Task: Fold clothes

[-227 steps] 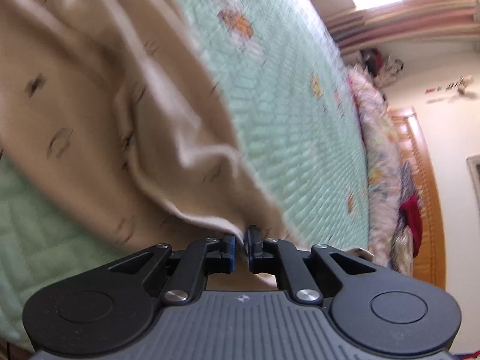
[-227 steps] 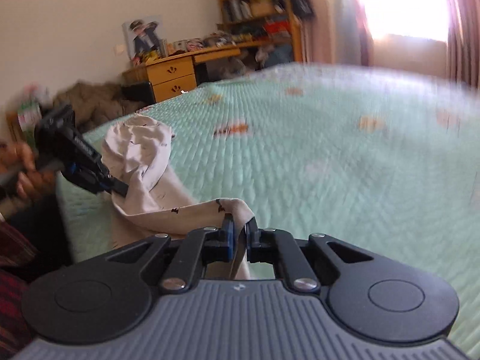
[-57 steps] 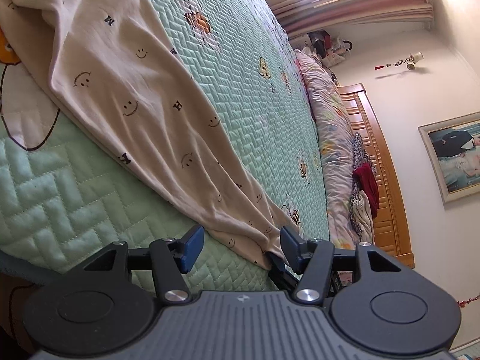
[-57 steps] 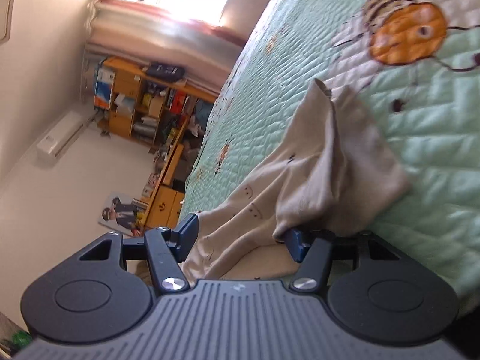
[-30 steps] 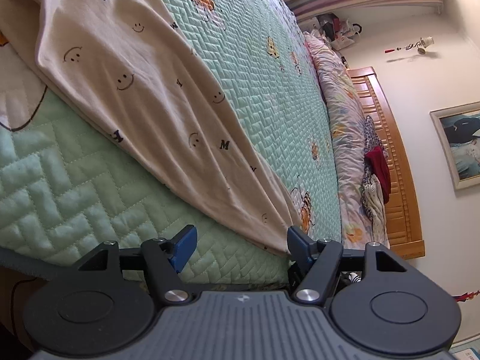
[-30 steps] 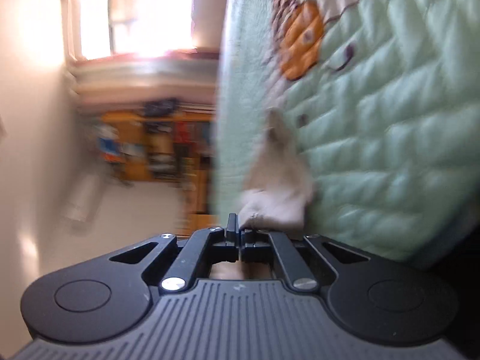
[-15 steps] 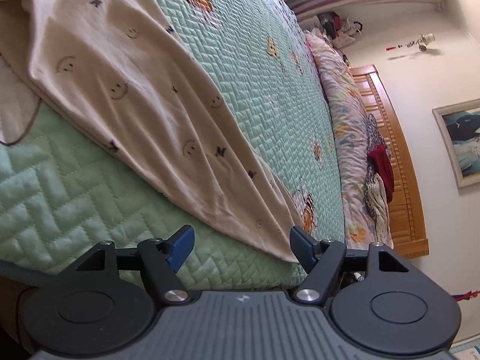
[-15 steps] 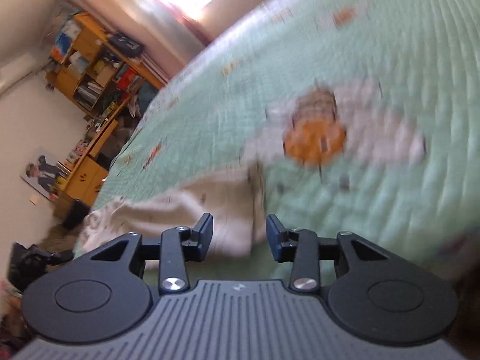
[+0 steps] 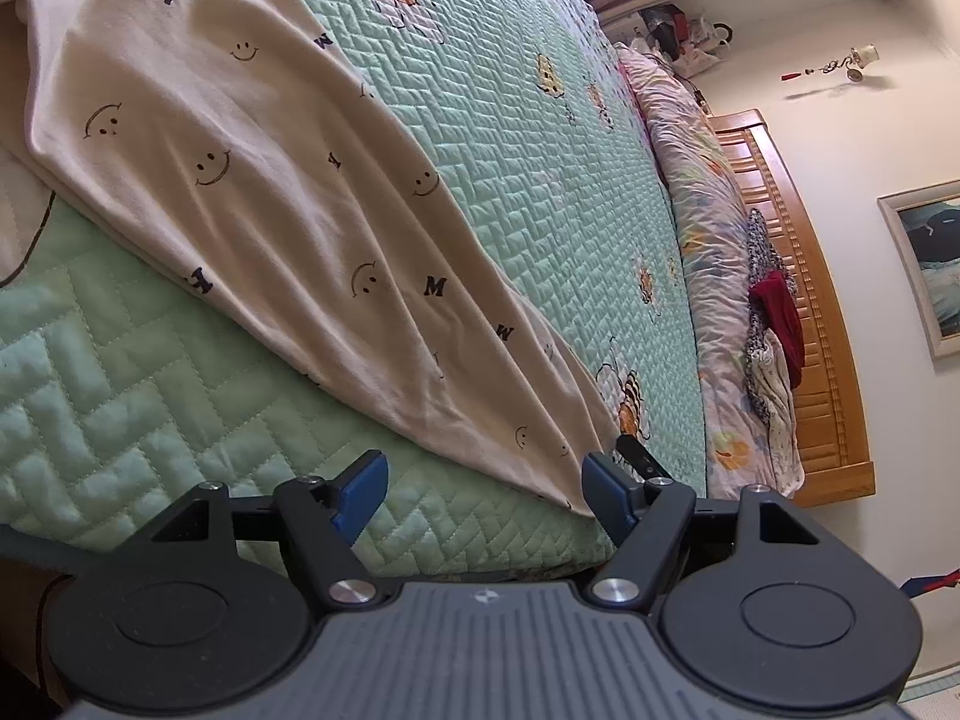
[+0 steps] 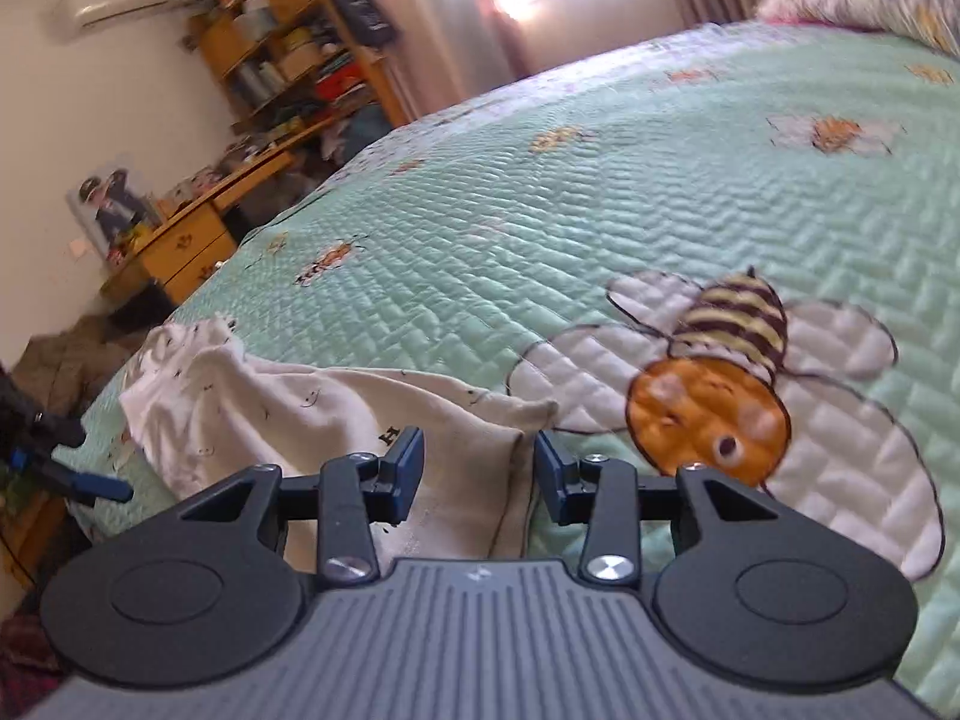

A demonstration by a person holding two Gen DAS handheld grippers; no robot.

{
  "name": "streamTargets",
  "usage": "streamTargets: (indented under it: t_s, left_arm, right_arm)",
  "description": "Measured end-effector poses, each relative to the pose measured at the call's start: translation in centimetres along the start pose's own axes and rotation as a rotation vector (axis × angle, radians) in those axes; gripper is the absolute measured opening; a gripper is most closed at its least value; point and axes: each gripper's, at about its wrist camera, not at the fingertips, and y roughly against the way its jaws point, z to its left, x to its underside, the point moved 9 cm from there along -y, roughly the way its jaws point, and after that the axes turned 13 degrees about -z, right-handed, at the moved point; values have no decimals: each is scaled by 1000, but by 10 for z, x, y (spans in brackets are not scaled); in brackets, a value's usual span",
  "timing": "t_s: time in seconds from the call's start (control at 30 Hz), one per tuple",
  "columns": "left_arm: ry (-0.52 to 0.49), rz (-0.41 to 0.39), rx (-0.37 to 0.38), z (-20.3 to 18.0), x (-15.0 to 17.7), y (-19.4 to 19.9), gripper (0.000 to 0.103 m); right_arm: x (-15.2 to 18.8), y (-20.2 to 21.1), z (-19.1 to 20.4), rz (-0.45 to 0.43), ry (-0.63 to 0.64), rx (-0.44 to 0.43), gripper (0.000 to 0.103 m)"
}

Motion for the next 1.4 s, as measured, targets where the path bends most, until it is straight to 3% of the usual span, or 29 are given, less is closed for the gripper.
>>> streamTargets:
  t_s: [0.63,0.7,0.73,0.77,0.87,1.0,1.1,1.17,1.3,1.4]
  left_arm:
    - [1,15,-27,-1,3,-6,75]
    - [-1,20,-28,-1,5,-8,75]
    - [-2,22,-29,-1,5,-8,75]
    - [-2,23,-29,-2,6,-8,75]
    - [-3,19,-30,-2,5,-7,75]
    - [4,1,-28,-2,1,-4,75]
    - [7,1,-26,-1,1,-3,75]
    - [7,6,-22,0,2,-2,75]
    - [10,-5,-19,2,-1,4,76]
    - [23,-22,-14,5,-6,7,77]
  right_arm:
    - [3,-12,1,59,38,-165,45]
    - [6,-11,4,68,72,-176,40]
    - [8,-11,6,72,90,-181,26]
    - [9,-11,8,75,115,-175,18]
    - [3,-7,14,51,134,-169,12]
    - [-20,0,21,5,208,-112,12]
    - [-19,-11,11,27,238,-45,12]
    - [-4,-25,-4,103,118,-49,11]
    - [-2,-23,-18,86,2,-48,10]
    - [-4,-15,-17,86,7,-15,12]
